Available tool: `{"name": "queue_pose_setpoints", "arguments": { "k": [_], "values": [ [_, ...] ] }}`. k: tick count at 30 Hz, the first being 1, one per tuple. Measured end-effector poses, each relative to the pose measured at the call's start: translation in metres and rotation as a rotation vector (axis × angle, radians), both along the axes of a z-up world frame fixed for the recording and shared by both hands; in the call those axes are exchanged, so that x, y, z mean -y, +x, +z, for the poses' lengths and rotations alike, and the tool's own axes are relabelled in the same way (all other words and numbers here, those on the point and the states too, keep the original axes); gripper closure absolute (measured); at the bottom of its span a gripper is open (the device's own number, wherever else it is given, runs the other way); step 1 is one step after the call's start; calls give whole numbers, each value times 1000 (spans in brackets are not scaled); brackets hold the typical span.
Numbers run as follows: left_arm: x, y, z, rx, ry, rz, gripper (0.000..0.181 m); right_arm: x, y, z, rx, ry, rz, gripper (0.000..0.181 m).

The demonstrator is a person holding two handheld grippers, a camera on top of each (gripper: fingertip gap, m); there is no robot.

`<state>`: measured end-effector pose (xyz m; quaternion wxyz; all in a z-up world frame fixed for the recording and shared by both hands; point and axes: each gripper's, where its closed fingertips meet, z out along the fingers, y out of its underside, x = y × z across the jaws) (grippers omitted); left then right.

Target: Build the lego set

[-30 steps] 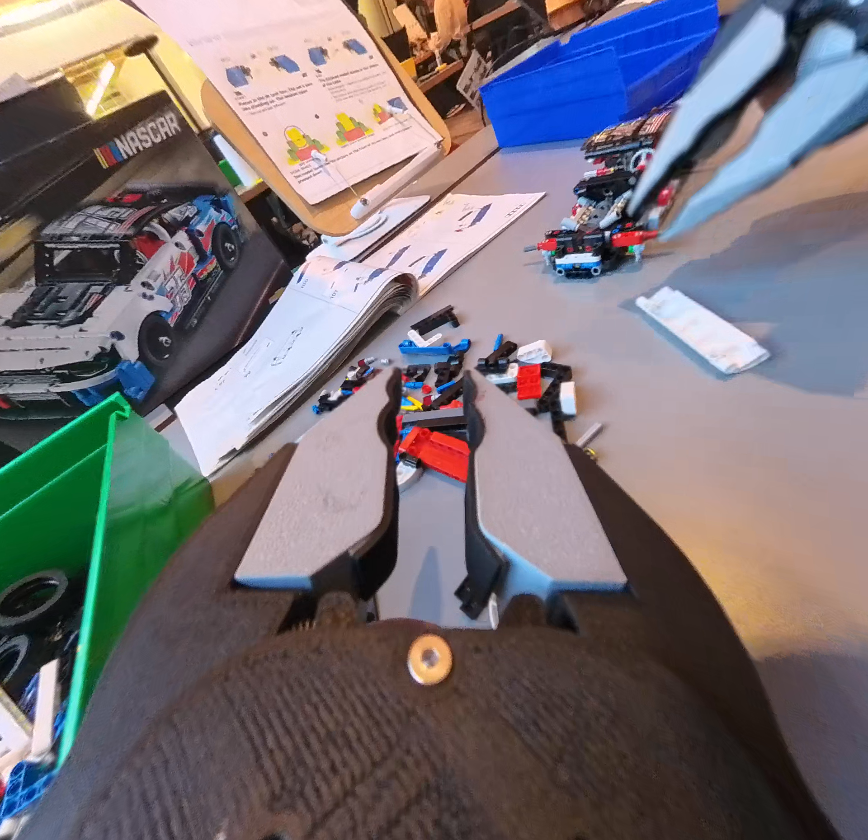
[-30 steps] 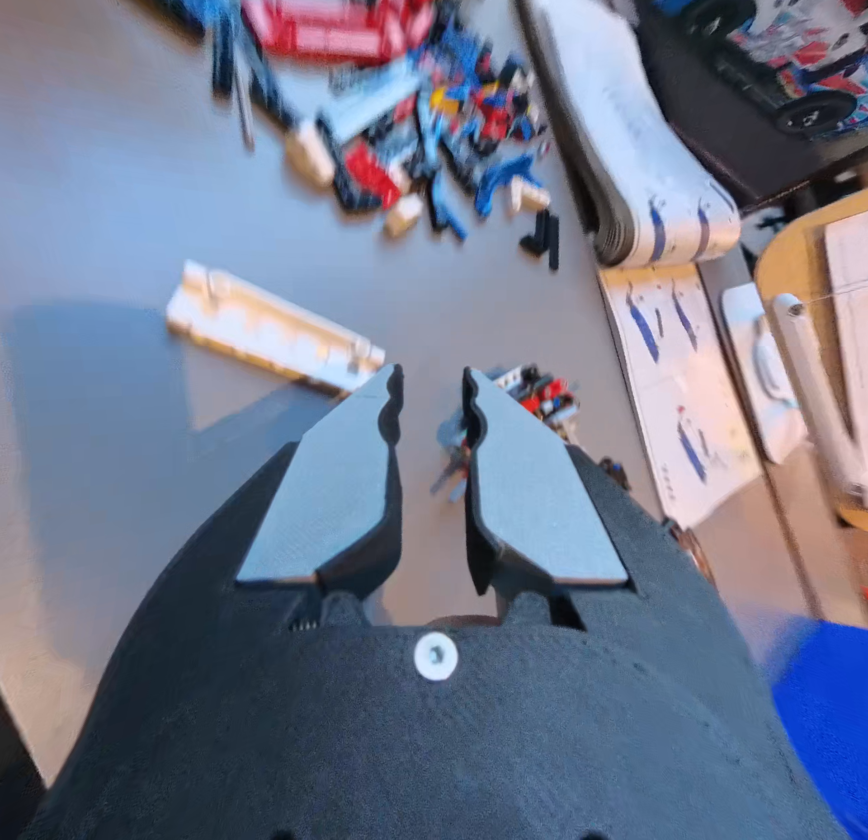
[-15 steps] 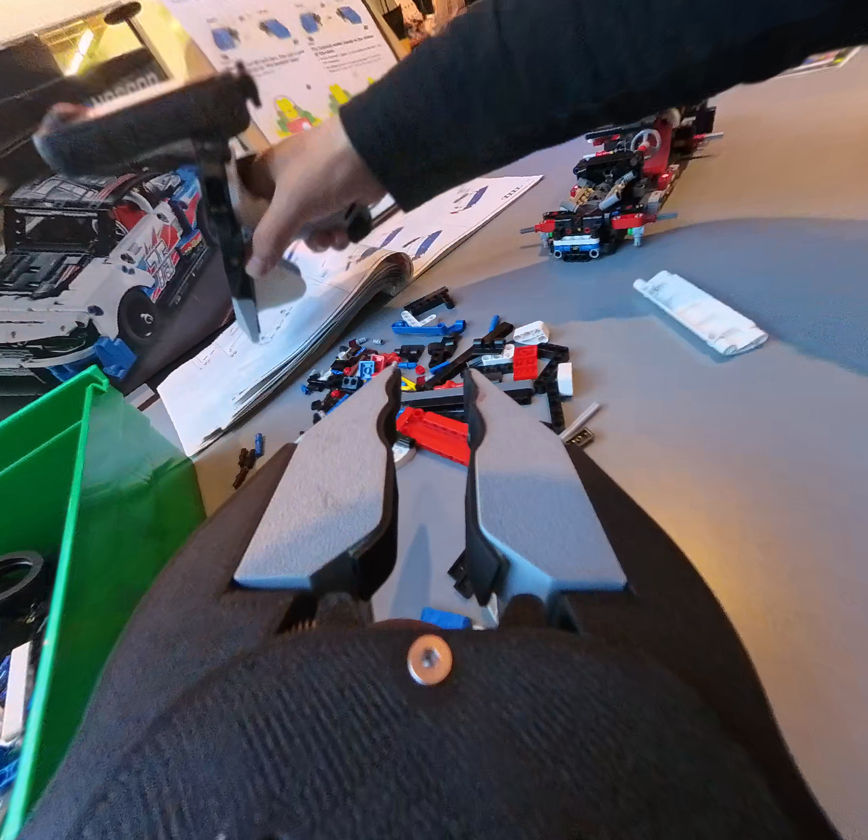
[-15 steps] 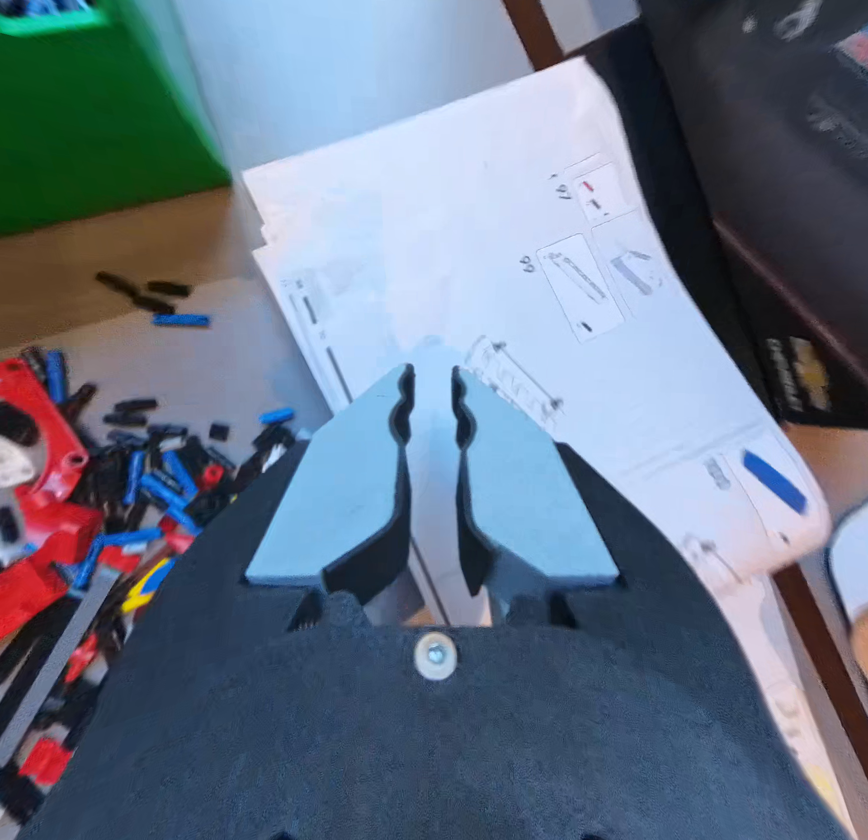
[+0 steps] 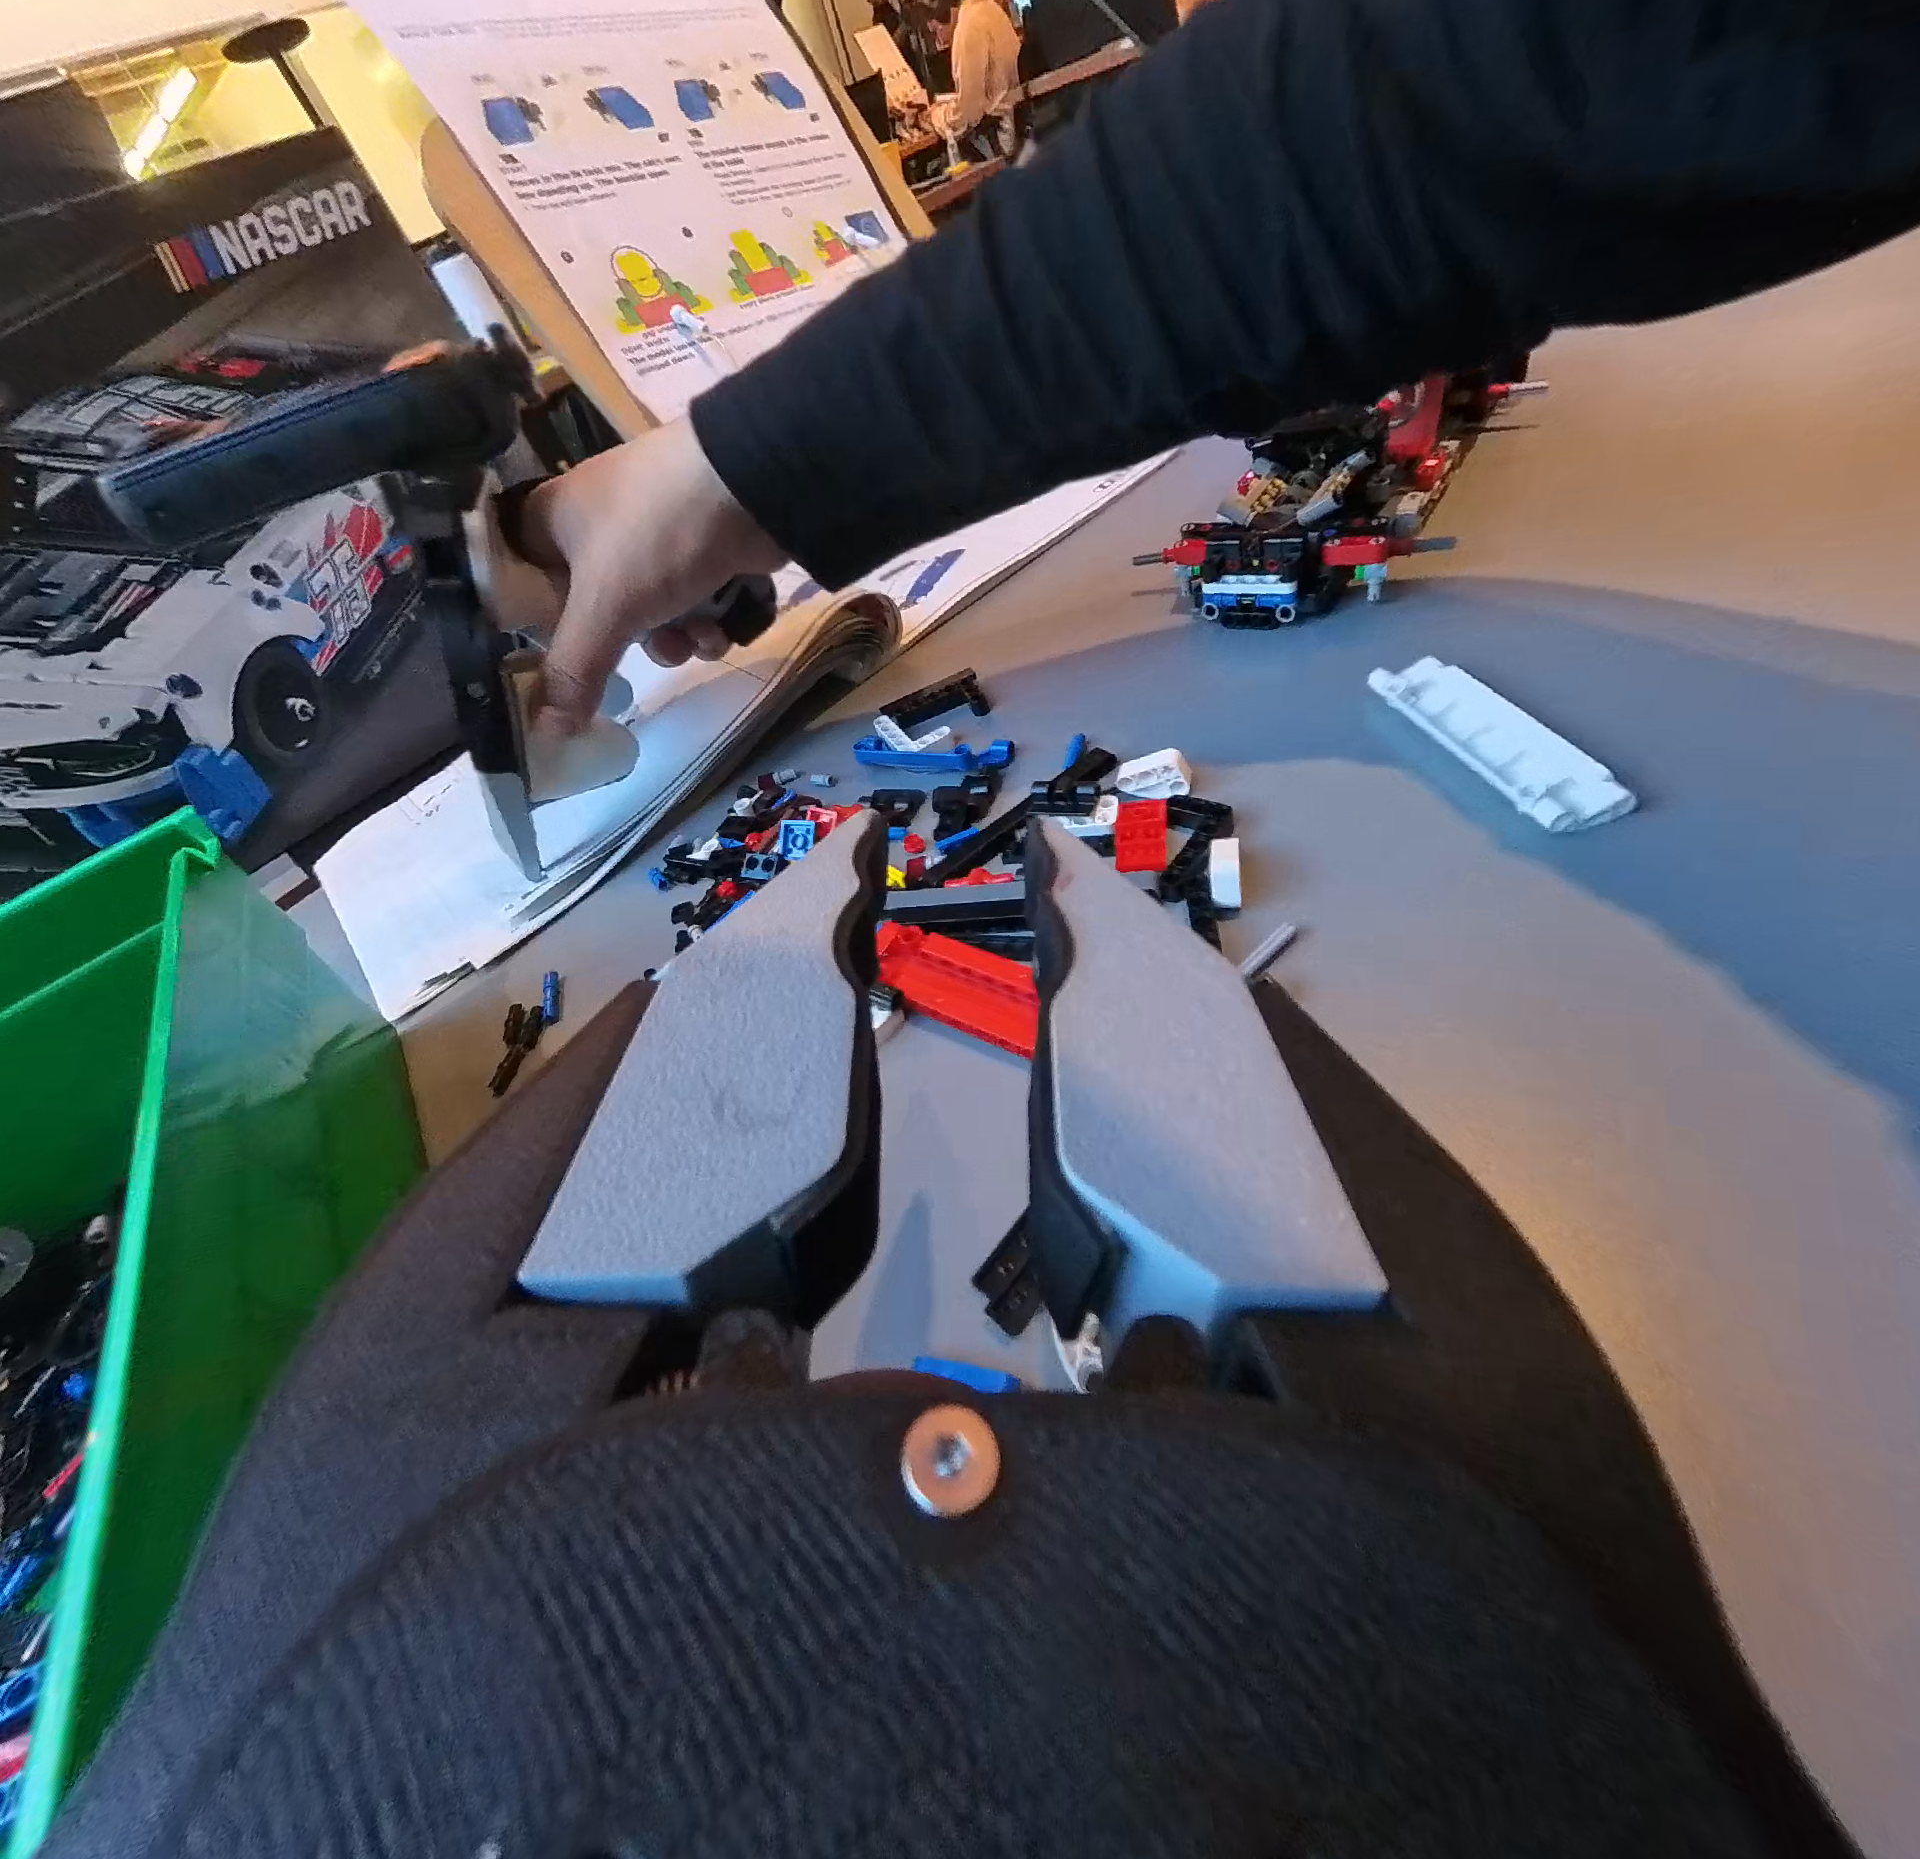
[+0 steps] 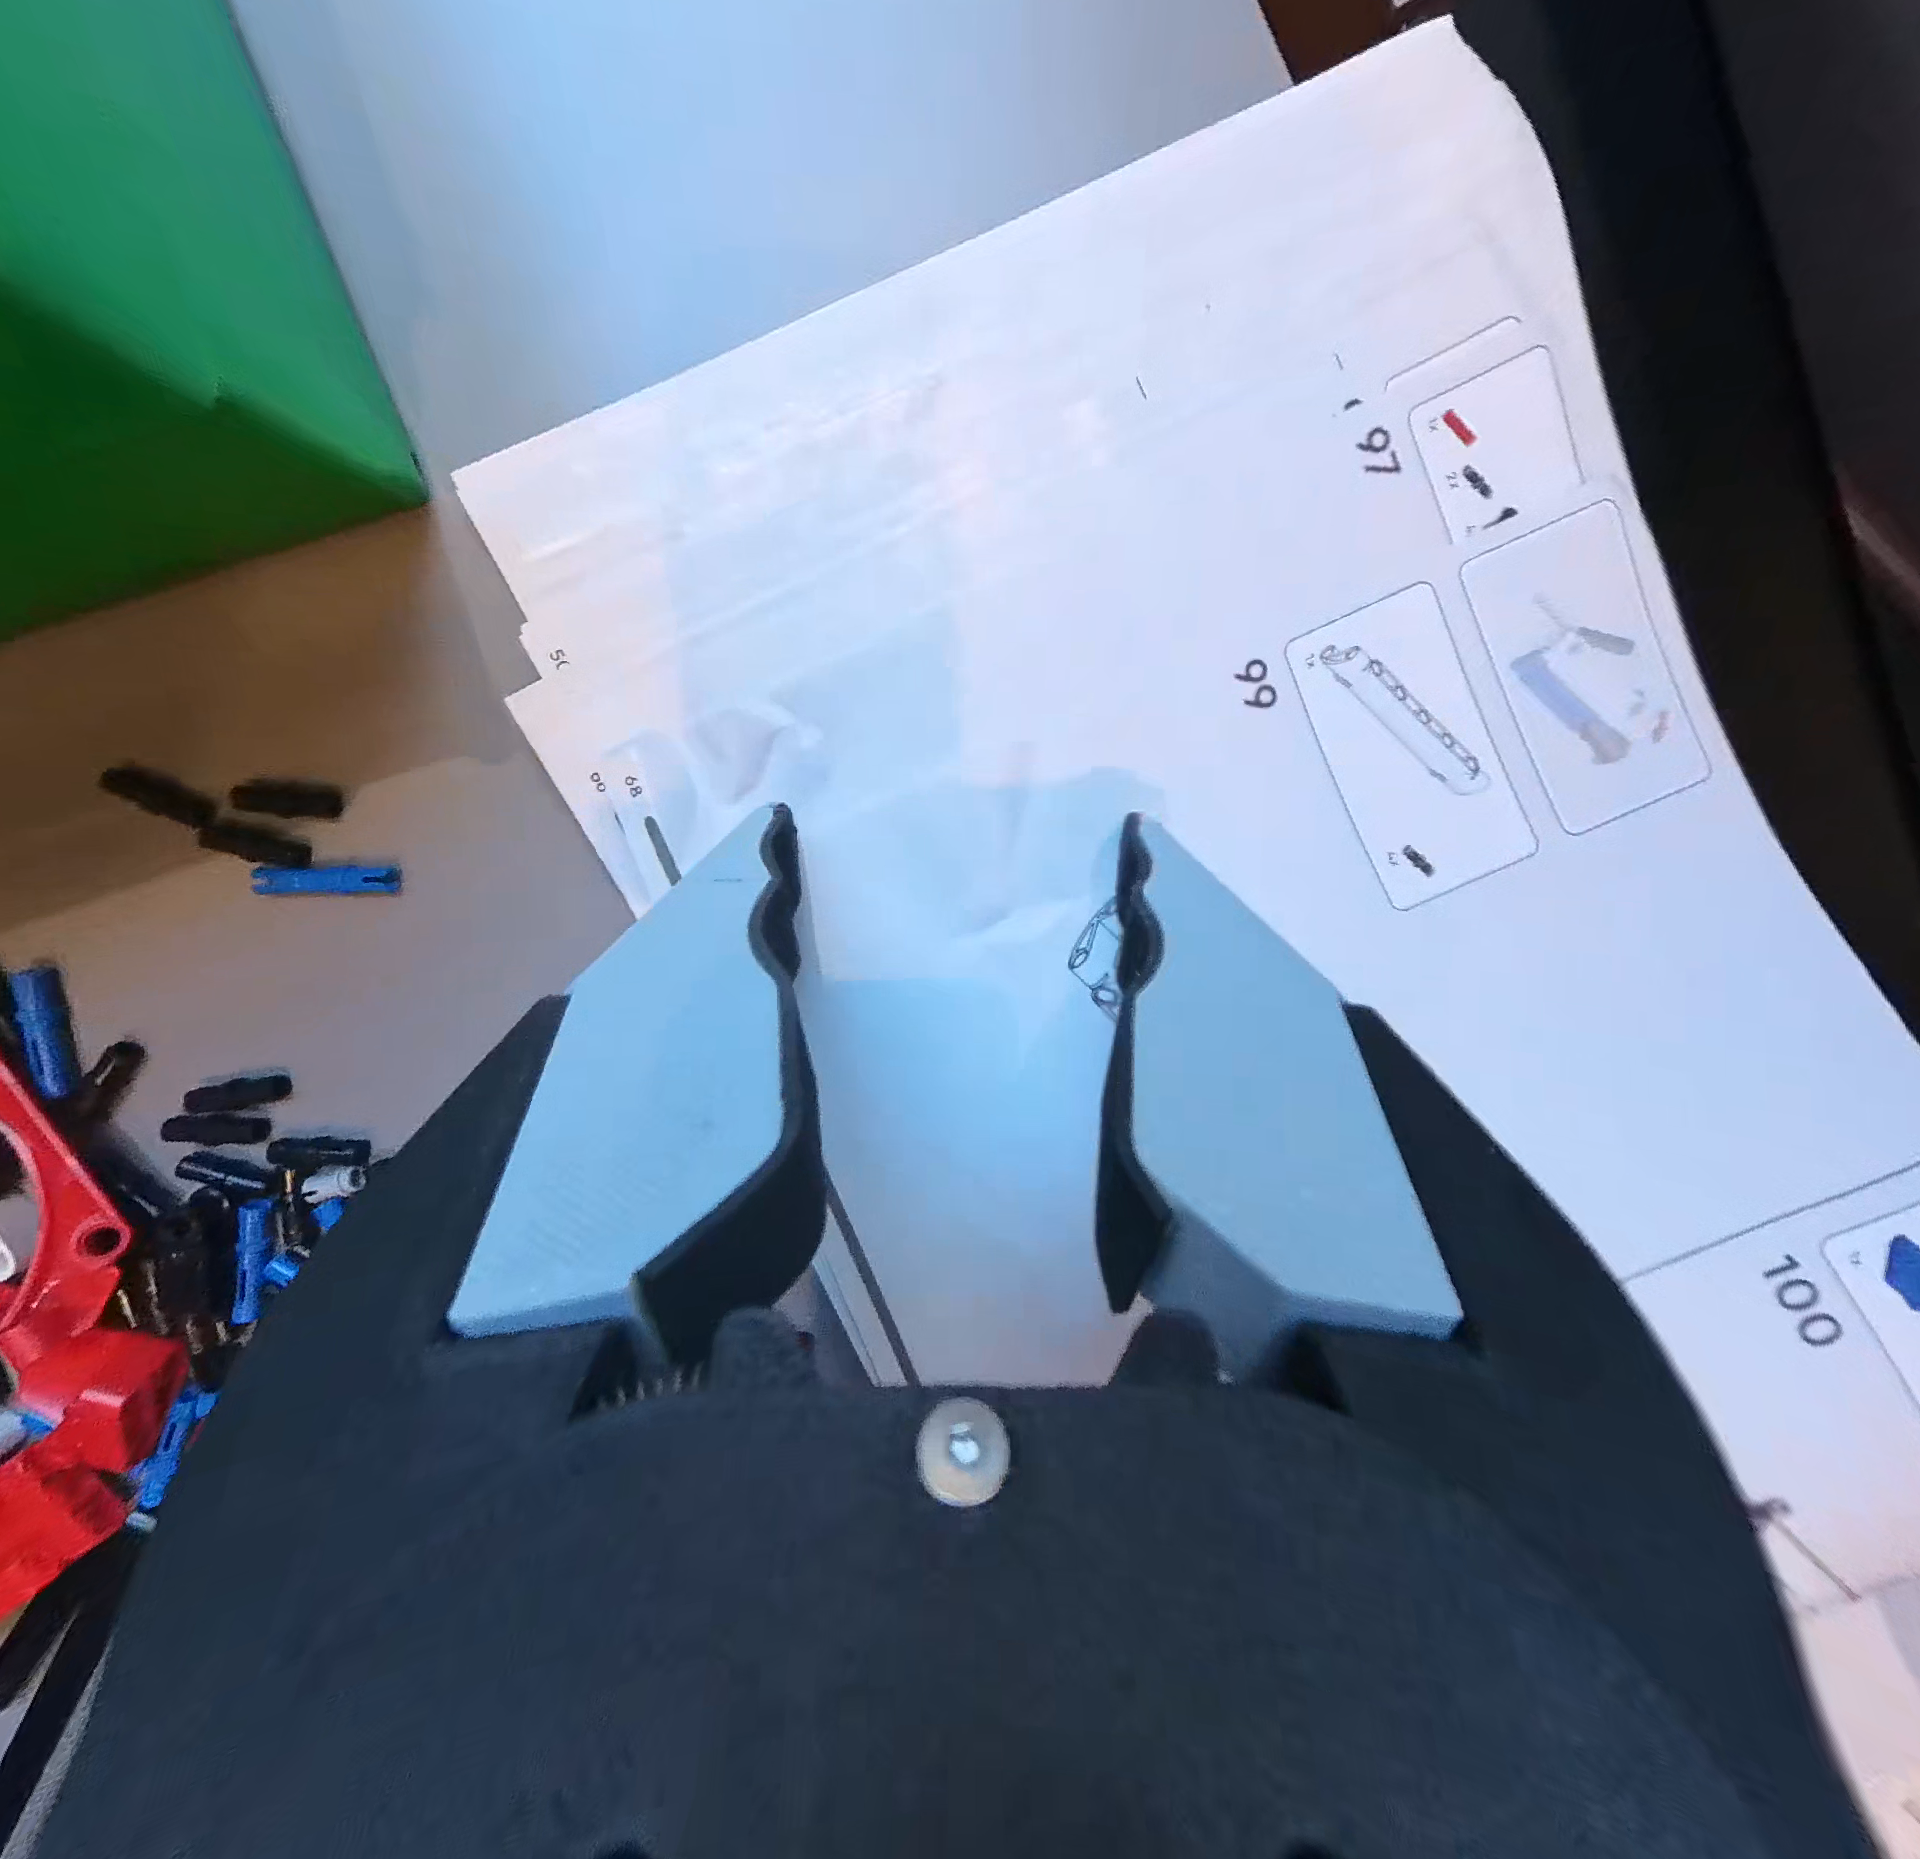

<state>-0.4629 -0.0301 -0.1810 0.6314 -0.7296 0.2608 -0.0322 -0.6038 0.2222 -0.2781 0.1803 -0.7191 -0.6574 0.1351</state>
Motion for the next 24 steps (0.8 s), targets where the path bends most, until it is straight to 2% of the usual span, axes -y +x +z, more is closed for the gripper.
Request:
{"name": "queue_pose_setpoints", "arguments": {
  "k": [3,5,6,9,13,16,21,24],
  "values": [
    [-1,-2,0,13,-6,5,158,-2,8,0,2,-2,17,132],
    [0,-2,0,14,-8,4,158,-3,17,1,28,6,40,161],
    [0,-2,0,14,-5,3,158,-5,21,1,37,19,43,169],
    [-1,-2,0,15,-6,4,158,-16,35,2,74,68,30,177],
    [0,-3,2,16,1,8,158,-48,69,14,169,240,-4,179],
    [1,-4,3,25,5,9,159,-65,102,33,196,324,-32,179],
    [1,-3,3,28,4,3,159,-78,150,77,74,351,-123,181],
    [1,-2,2,18,1,3,159,-88,179,100,-34,297,-214,181]
  ]
}}
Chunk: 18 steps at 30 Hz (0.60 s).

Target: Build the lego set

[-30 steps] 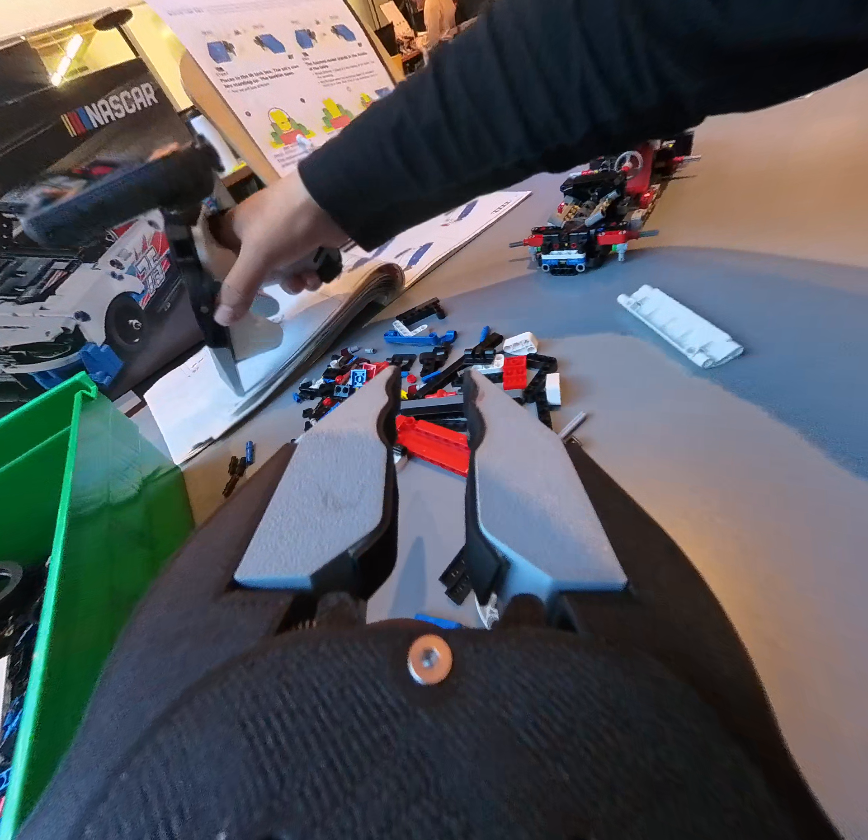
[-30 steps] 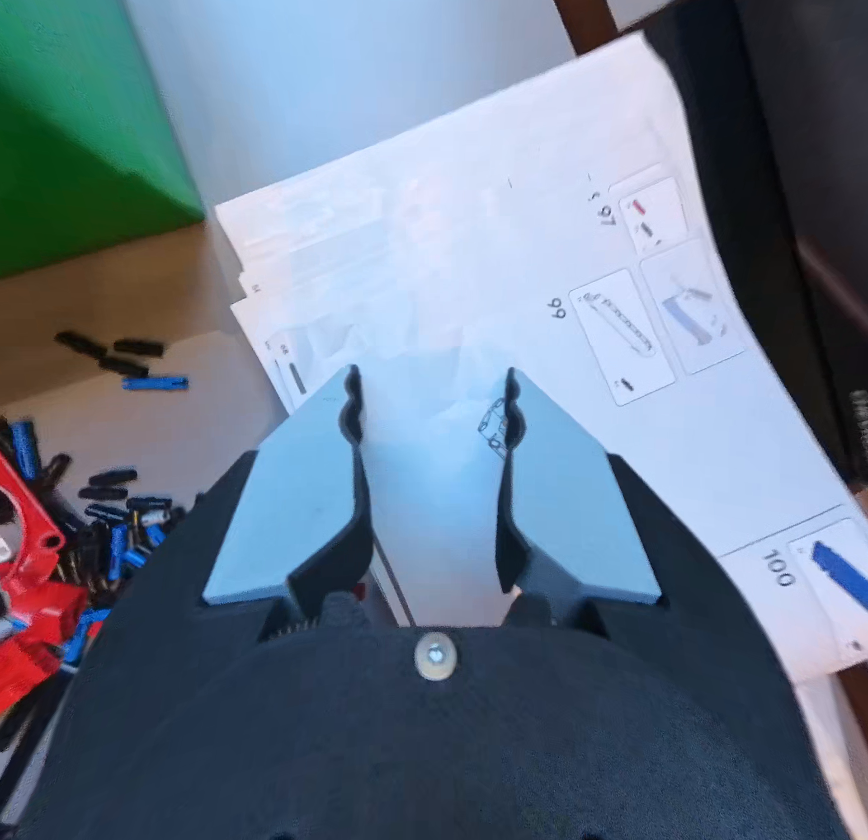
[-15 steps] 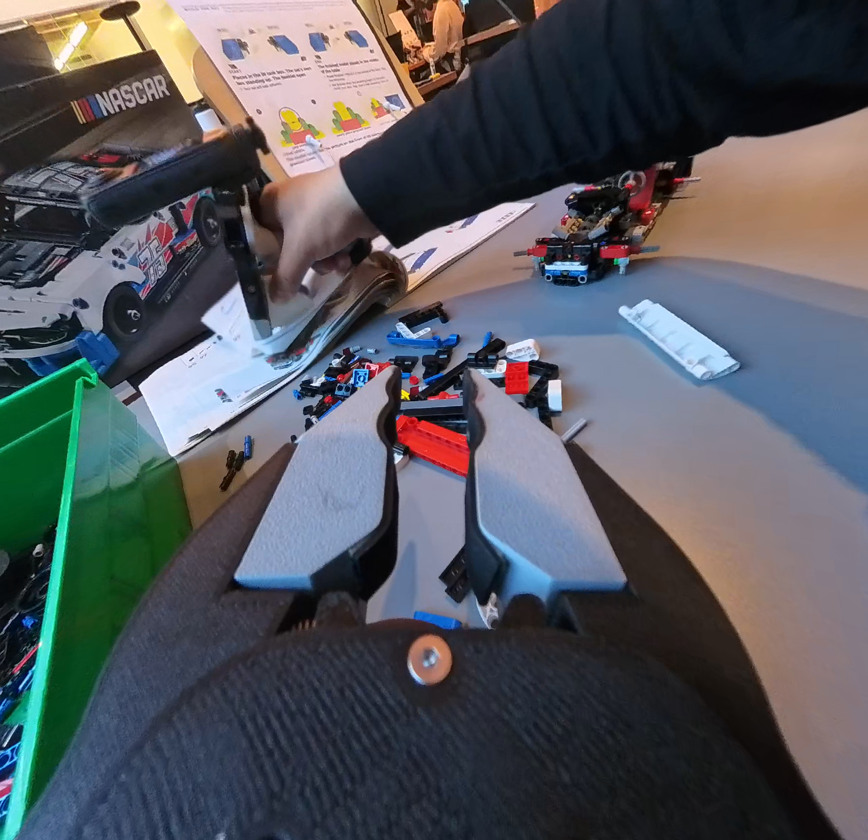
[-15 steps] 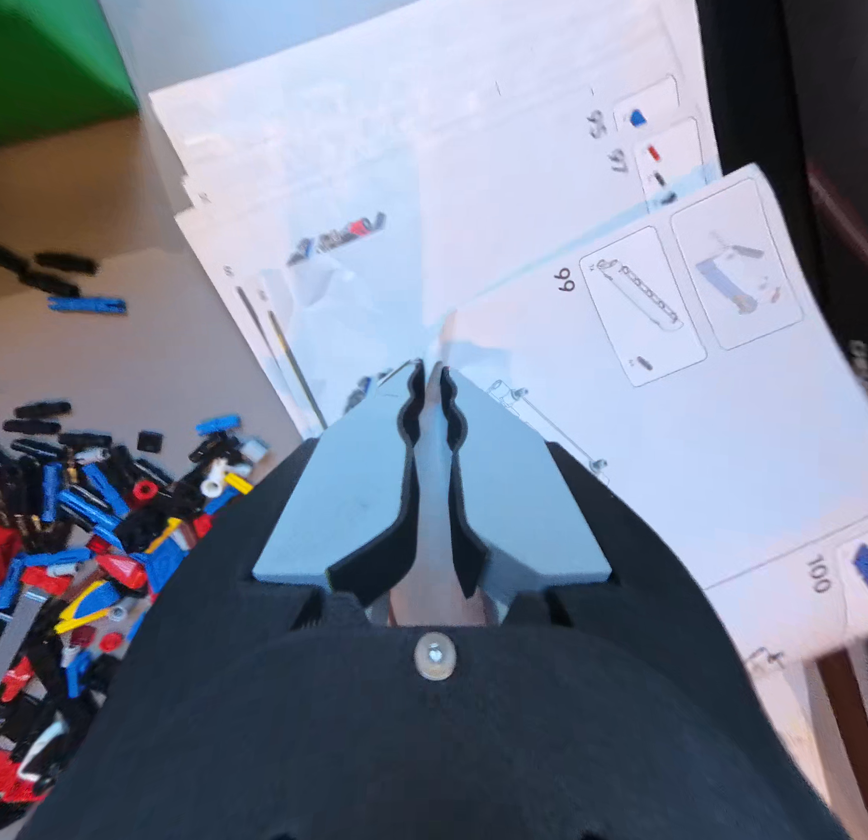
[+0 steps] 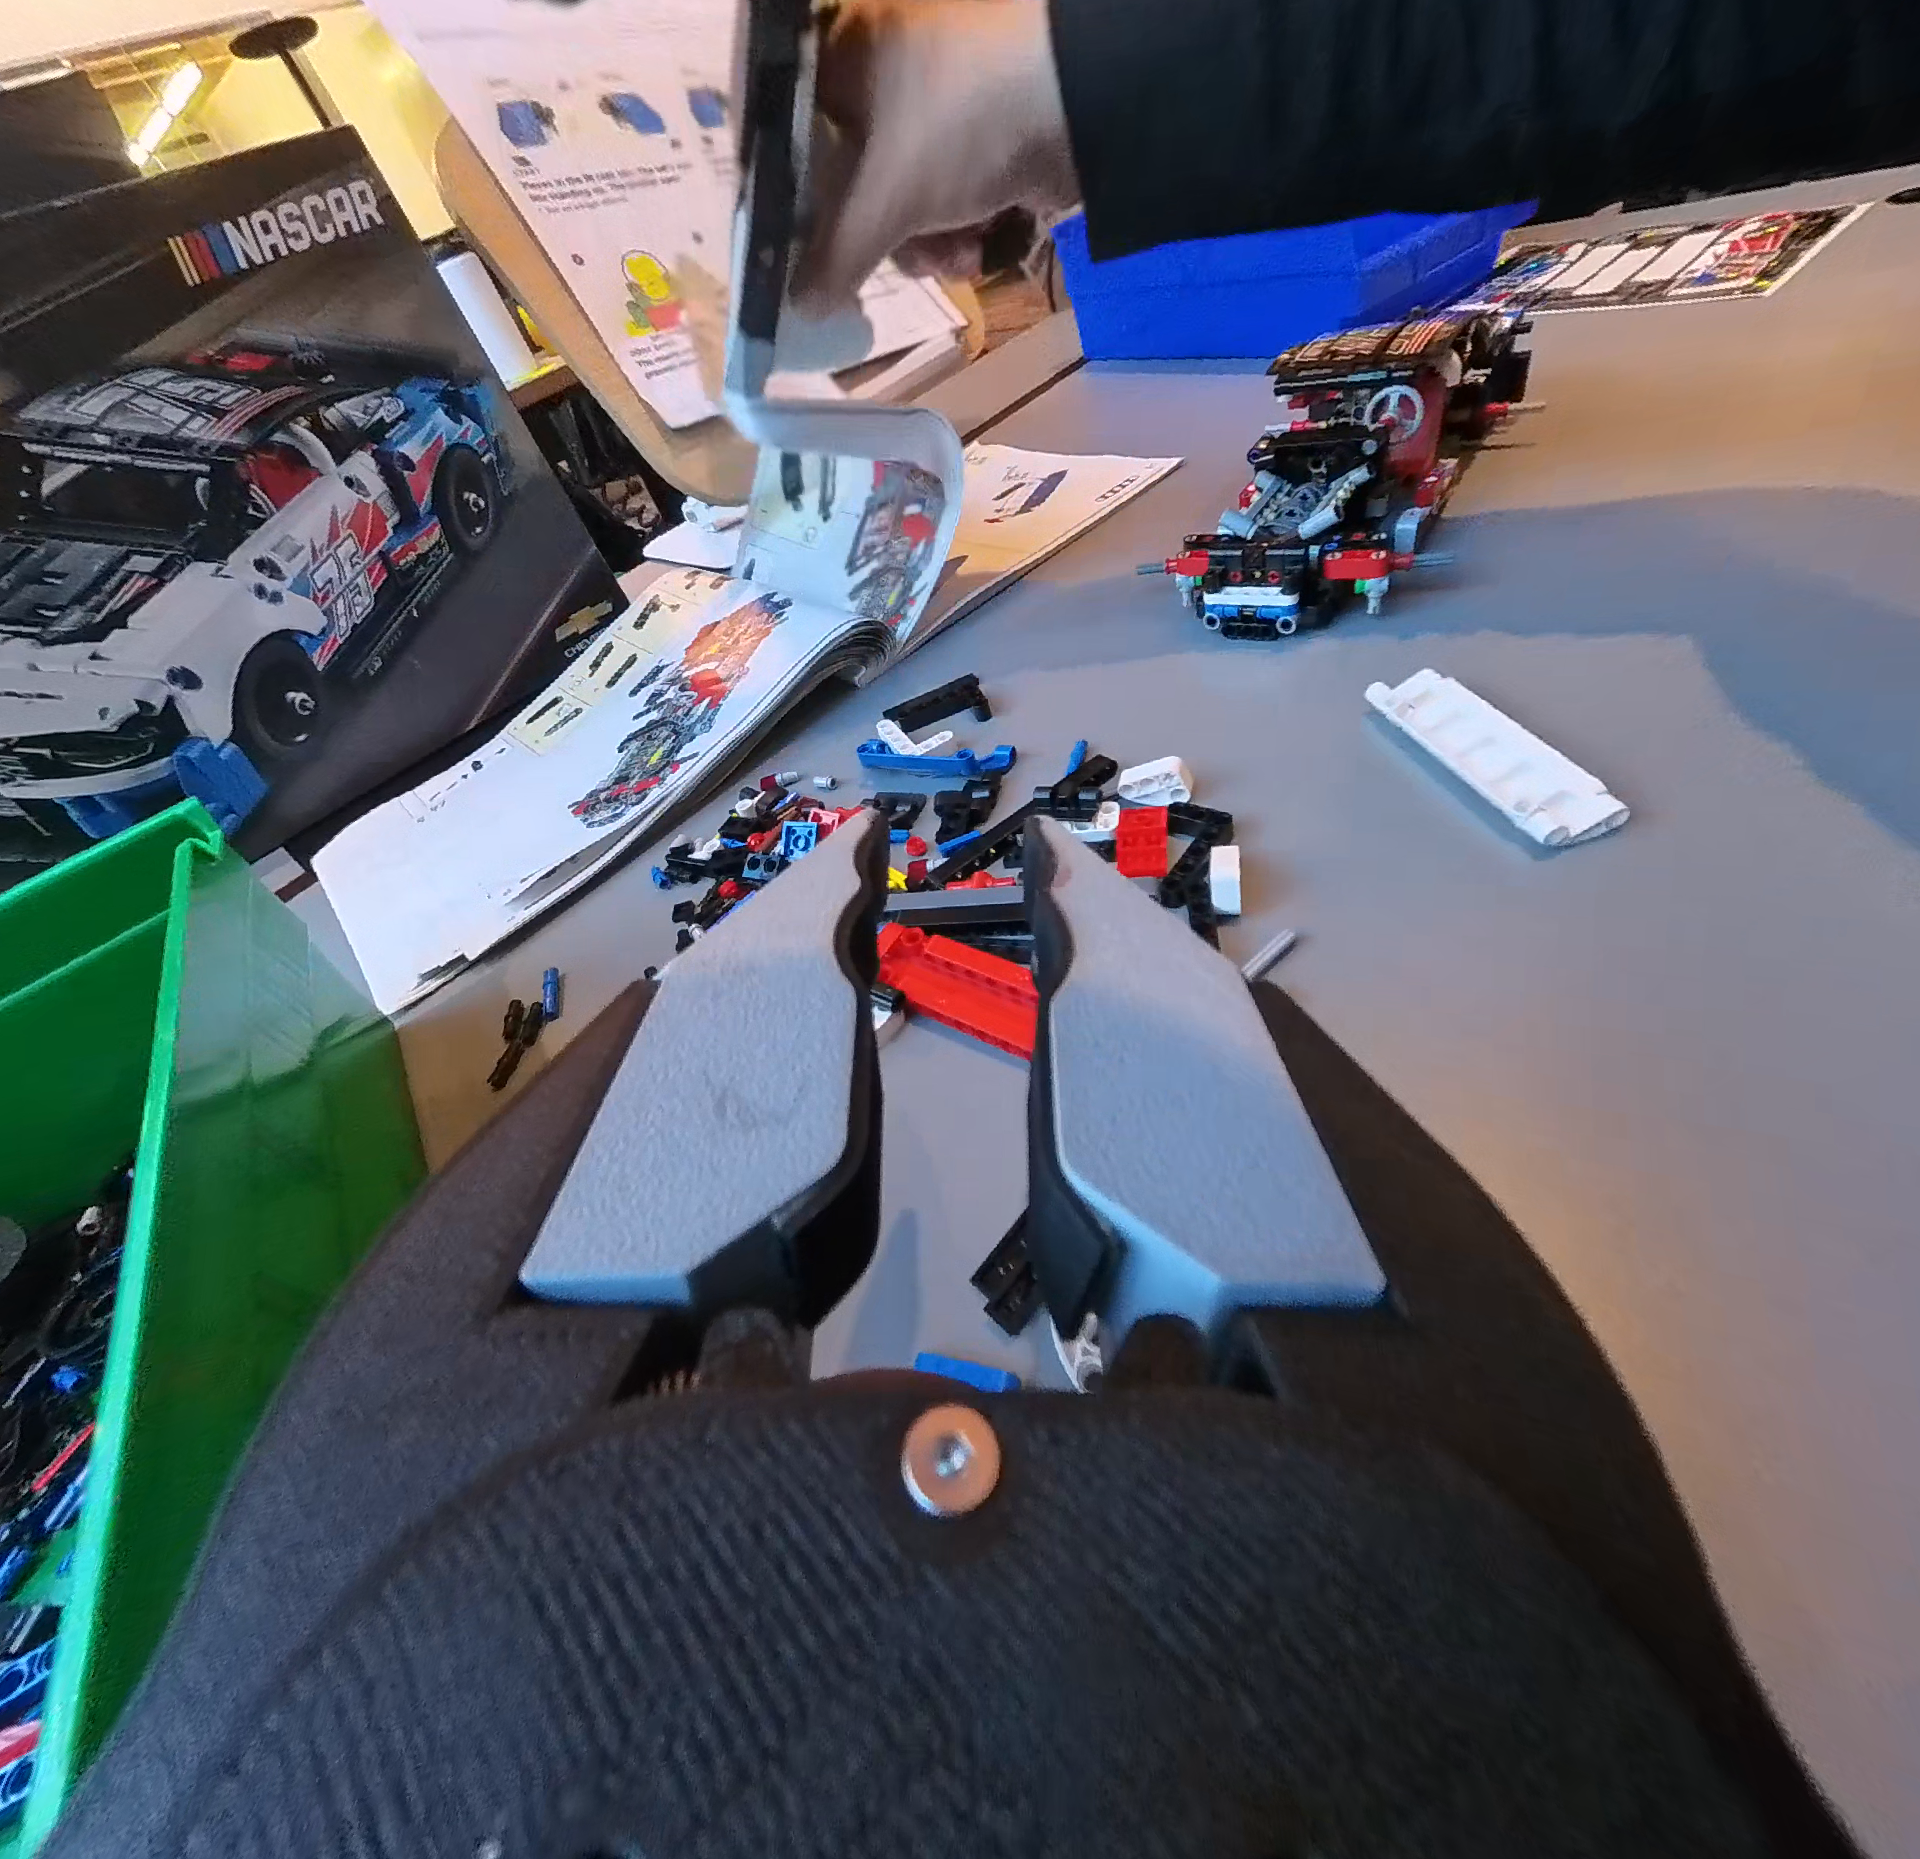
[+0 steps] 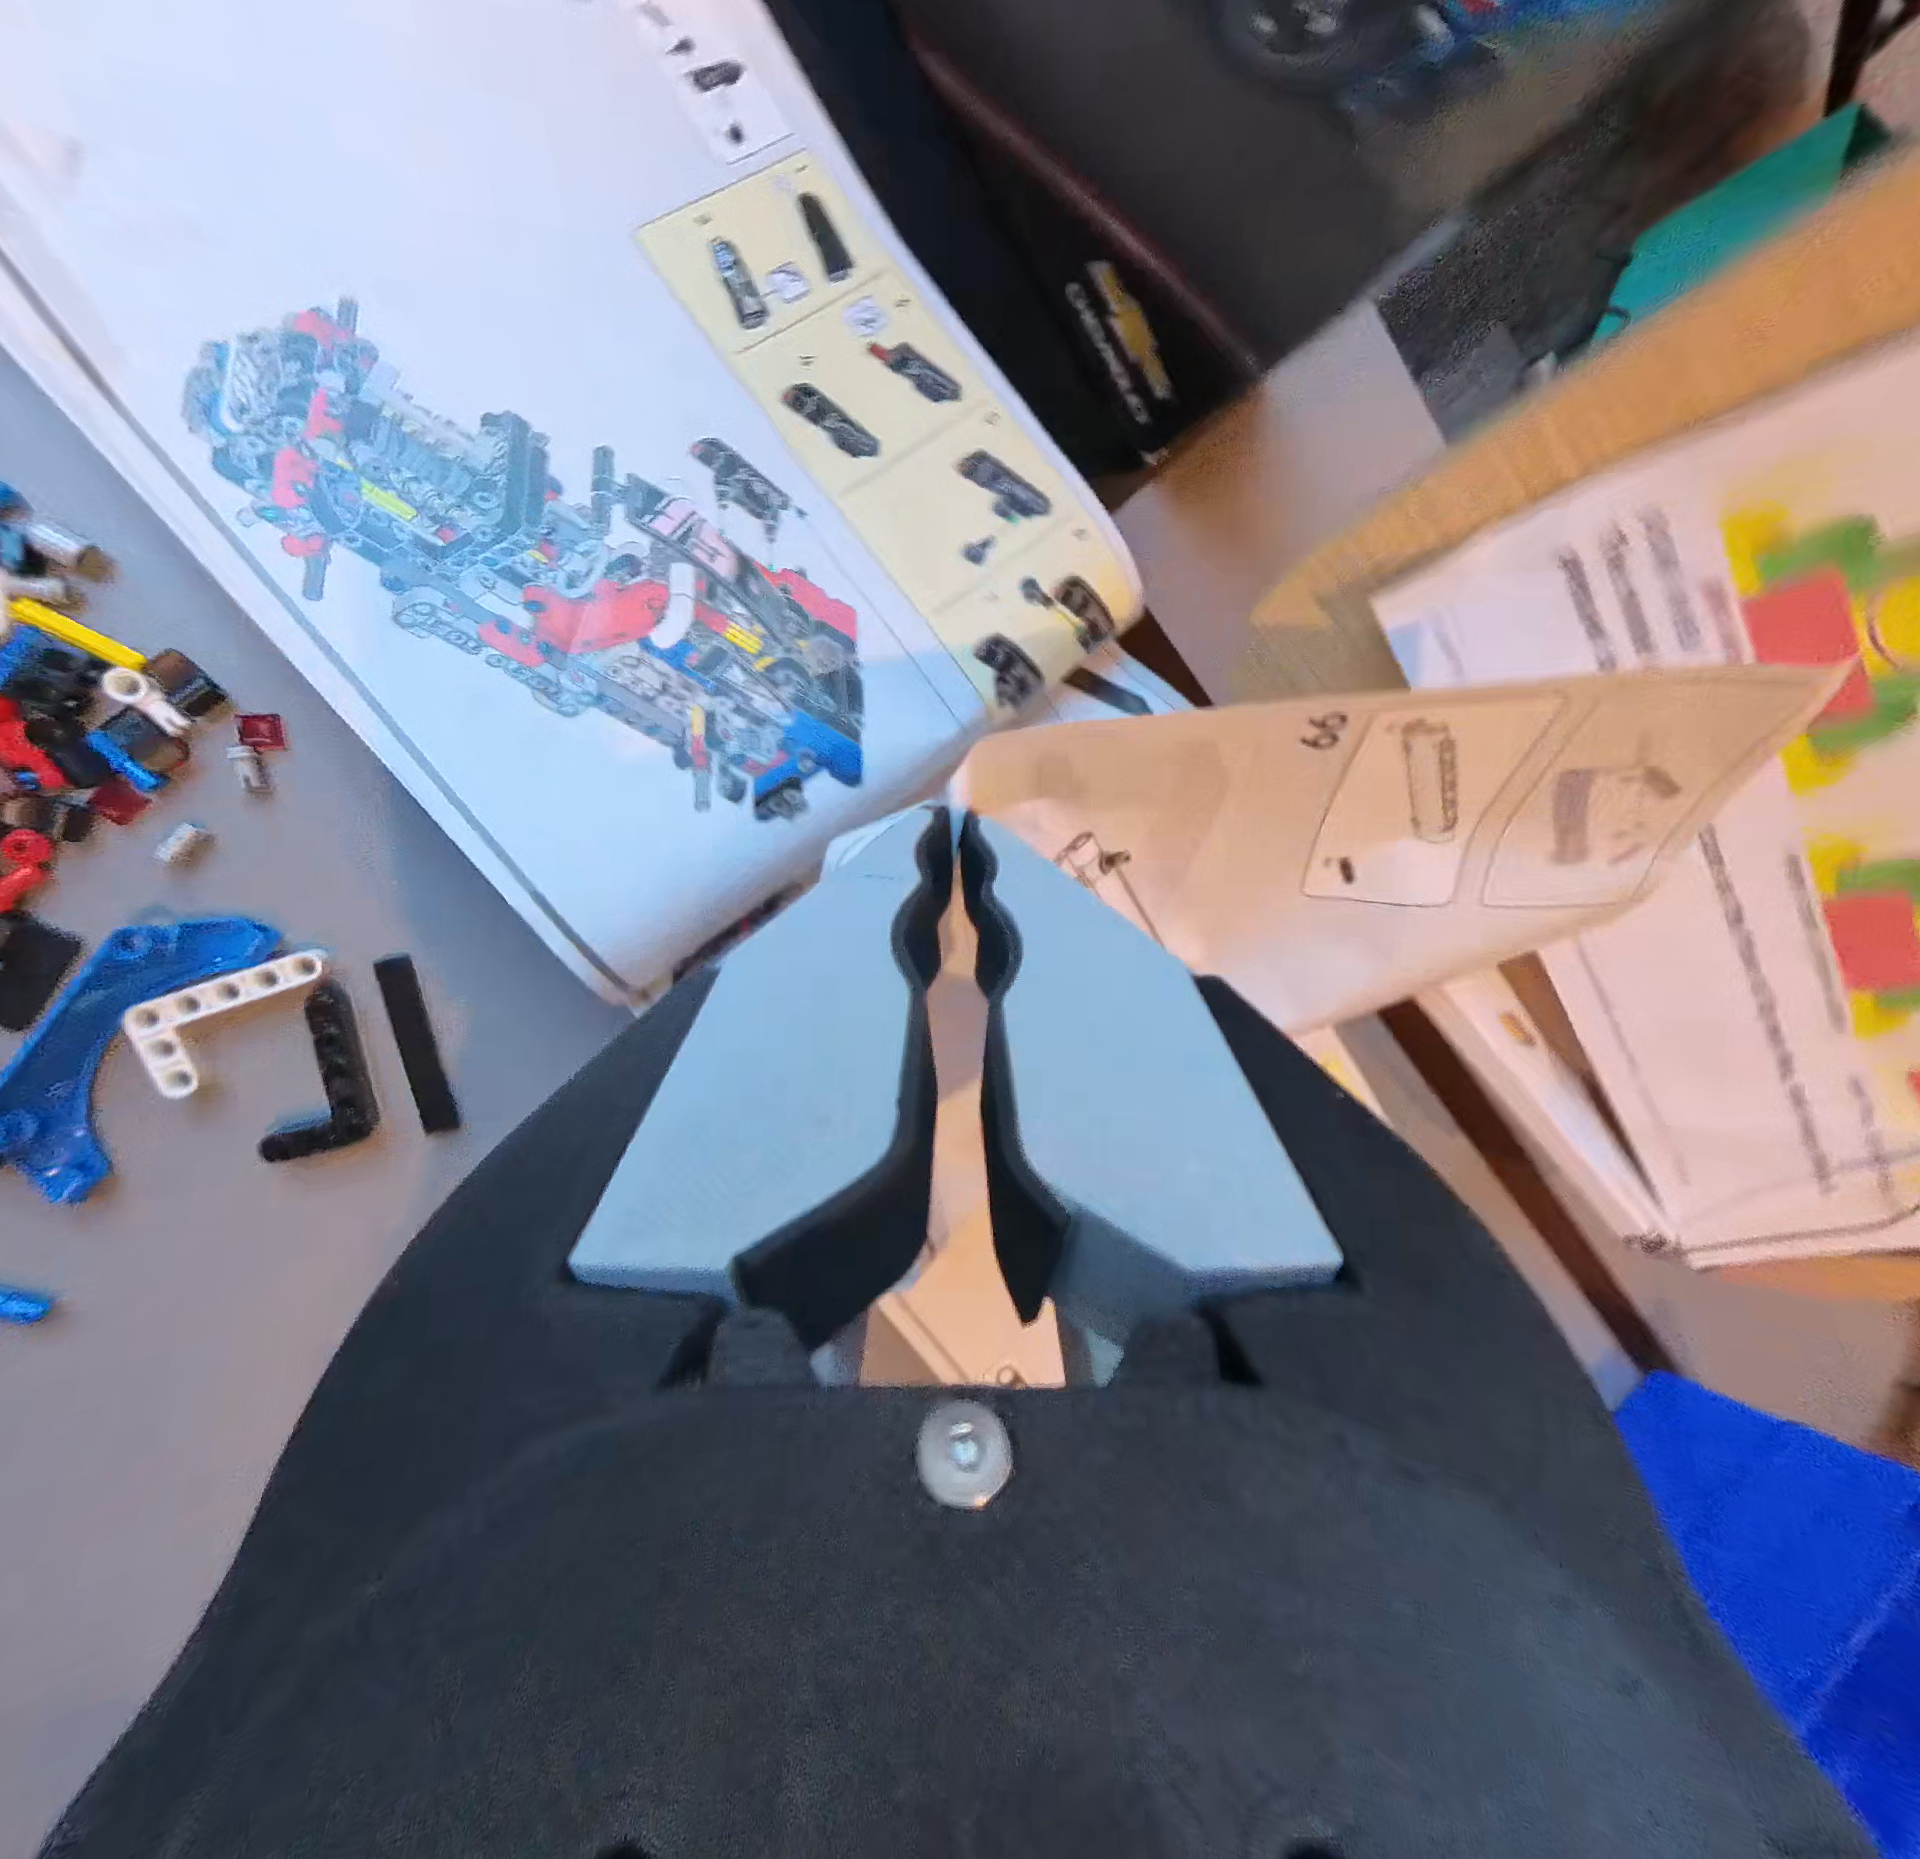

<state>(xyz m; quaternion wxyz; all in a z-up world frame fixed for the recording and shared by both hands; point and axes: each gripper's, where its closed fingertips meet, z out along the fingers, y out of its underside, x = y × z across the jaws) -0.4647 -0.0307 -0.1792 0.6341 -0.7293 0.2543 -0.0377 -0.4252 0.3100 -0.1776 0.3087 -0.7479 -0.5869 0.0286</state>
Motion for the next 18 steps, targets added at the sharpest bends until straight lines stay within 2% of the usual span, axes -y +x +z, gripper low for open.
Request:
{"name": "queue_pose_setpoints", "arguments": {
  "k": [3,6,12,18],
  "values": [
    [0,0,1,-2,4,2,159,-14,32,7,-80,-74,-86,181],
    [0,-1,1,3,2,6,159,-20,58,-1,-118,-162,-156,181],
    [-1,-1,-1,3,-4,5,158,-35,110,-1,-169,-221,-324,181],
    [-1,-1,0,10,-3,2,159,-35,149,-7,-229,-338,-406,181]
  ]
}}
